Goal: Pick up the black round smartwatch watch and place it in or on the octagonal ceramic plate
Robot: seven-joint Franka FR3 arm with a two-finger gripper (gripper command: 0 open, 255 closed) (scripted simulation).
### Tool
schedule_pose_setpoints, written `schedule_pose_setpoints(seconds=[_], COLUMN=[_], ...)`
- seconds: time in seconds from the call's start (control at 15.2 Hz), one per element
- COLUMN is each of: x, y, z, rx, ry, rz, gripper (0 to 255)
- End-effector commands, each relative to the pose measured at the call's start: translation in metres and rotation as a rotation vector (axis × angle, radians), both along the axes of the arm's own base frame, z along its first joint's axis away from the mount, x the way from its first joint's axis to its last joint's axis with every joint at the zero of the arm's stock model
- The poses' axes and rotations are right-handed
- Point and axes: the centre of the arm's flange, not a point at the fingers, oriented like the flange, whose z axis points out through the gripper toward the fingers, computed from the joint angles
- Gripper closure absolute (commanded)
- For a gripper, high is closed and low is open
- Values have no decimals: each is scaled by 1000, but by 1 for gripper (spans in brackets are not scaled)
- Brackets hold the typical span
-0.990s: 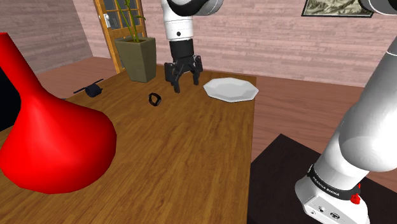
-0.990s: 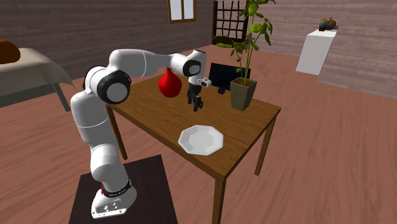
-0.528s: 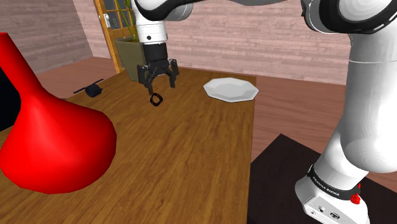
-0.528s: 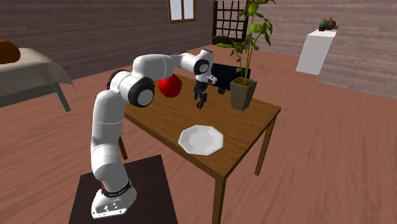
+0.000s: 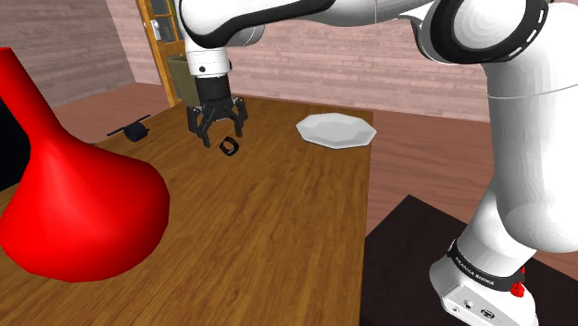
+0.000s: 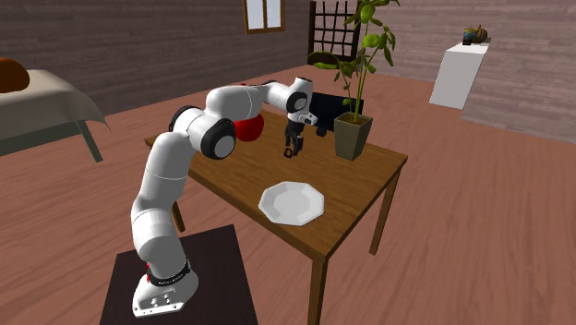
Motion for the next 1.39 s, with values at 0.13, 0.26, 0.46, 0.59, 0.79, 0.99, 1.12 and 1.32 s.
schedule_pose_setpoints(seconds=[0.13,0.26,0.46,0.59,0.79,0.99,1.12,1.32], x=[-4,-3,-3,-3,-3,-4,-4,-4], y=[1,1,1,1,1,2,2,1], z=[-19,-19,-19,-19,-19,-19,-19,-14], rx=[0,0,0,0,0,0,0,0], ry=[0,0,0,0,0,0,0,0], rz=[0,0,0,0,0,0,0,0], gripper=[0,0,0,0,255,255,255,255])
